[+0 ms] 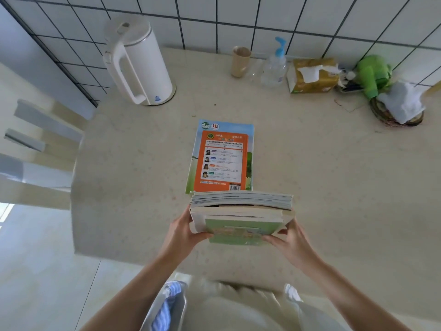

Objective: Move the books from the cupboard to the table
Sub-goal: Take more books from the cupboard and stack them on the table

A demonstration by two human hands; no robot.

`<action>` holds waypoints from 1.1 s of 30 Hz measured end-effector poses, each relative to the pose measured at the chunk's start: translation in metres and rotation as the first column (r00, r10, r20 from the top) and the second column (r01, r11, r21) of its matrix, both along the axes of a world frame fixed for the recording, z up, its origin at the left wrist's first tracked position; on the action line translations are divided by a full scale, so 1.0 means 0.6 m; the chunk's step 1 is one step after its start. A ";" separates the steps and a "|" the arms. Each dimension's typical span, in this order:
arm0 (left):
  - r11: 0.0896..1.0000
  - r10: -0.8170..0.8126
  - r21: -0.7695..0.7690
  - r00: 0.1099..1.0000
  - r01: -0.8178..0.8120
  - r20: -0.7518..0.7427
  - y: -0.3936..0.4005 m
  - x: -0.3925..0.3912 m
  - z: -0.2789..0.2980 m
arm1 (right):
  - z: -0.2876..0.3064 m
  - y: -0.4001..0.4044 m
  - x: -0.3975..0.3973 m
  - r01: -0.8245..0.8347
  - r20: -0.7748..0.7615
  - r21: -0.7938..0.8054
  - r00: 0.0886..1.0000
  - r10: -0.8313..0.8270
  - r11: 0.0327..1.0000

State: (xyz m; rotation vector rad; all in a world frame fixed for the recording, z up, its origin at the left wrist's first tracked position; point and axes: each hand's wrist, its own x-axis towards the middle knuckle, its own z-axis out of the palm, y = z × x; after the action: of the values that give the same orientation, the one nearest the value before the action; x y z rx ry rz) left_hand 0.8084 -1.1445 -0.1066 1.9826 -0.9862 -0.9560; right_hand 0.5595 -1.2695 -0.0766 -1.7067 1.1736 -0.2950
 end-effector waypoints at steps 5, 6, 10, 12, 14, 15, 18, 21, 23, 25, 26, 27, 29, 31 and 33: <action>0.994 -0.011 0.107 0.996 0.021 -0.088 -0.036 0.036 0.013 | 0.025 -0.039 0.019 -0.043 -0.019 0.051 0.999 0.044 0.998; 0.993 -0.019 0.113 0.994 0.031 -0.110 -0.046 0.046 0.020 | 0.031 -0.052 0.024 -0.052 -0.014 0.083 0.998 0.054 0.995; 0.991 -0.046 0.111 0.976 0.071 -0.213 -0.096 0.090 0.055 | 0.055 -0.111 0.054 -0.048 0.009 0.251 0.999 0.047 0.967; 0.991 0.005 0.130 0.959 0.033 -0.284 -0.120 0.109 0.065 | 0.059 -0.137 0.075 -0.025 0.038 0.337 0.999 0.013 0.941; 0.987 0.065 0.163 0.937 -0.009 -0.344 -0.144 0.128 0.068 | 0.055 -0.161 0.099 0.027 0.024 0.401 0.999 -0.040 0.916; 0.983 0.081 0.182 0.927 -0.014 -0.366 -0.155 0.136 0.069 | 0.052 -0.173 0.111 0.052 0.002 0.427 0.998 -0.059 0.903; 0.976 0.096 0.219 0.914 -0.008 -0.395 -0.191 0.162 0.065 | 0.033 -0.210 0.146 0.098 -0.071 0.475 0.995 -0.073 0.874; 0.968 0.114 0.252 0.908 -0.010 -0.403 -0.220 0.181 0.060 | 0.016 -0.233 0.176 0.132 -0.117 0.496 0.990 -0.085 0.858; 0.959 0.137 0.283 0.901 -0.016 -0.413 -0.230 0.187 0.056 | 0.006 -0.239 0.190 0.143 -0.133 0.504 0.987 -0.087 0.852; 0.948 0.174 0.315 0.894 -0.038 -0.413 -0.233 0.189 0.049 | -0.001 -0.242 0.200 0.159 -0.166 0.501 0.982 -0.086 0.851; 0.943 0.197 0.328 0.889 -0.057 -0.412 -0.233 0.189 0.045 | -0.003 -0.243 0.202 0.163 -0.177 0.495 0.981 -0.085 0.853; 0.939 0.216 0.336 0.886 -0.074 -0.411 -0.233 0.188 0.043 | -0.003 -0.242 0.204 0.167 -0.187 0.486 0.979 -0.084 0.858; 0.935 0.235 0.343 0.882 -0.091 -0.408 -0.235 0.189 0.040 | -0.001 -0.243 0.206 0.176 -0.203 0.471 0.975 -0.089 0.865; 0.937 0.236 0.337 0.885 -0.096 -0.402 -0.240 0.191 0.039 | 0.005 -0.243 0.209 0.169 -0.207 0.436 0.975 -0.085 0.884; 0.937 0.238 0.332 0.892 -0.107 -0.385 -0.244 0.194 0.037 | 0.008 -0.244 0.214 0.162 -0.200 0.406 0.976 -0.086 0.899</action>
State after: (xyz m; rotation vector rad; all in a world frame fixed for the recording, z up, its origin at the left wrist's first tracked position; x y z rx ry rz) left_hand 0.9247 -1.2911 -0.0846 1.9428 -0.4291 -1.4232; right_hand 0.6879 -1.4161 -0.0720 -1.2984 1.3681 0.0388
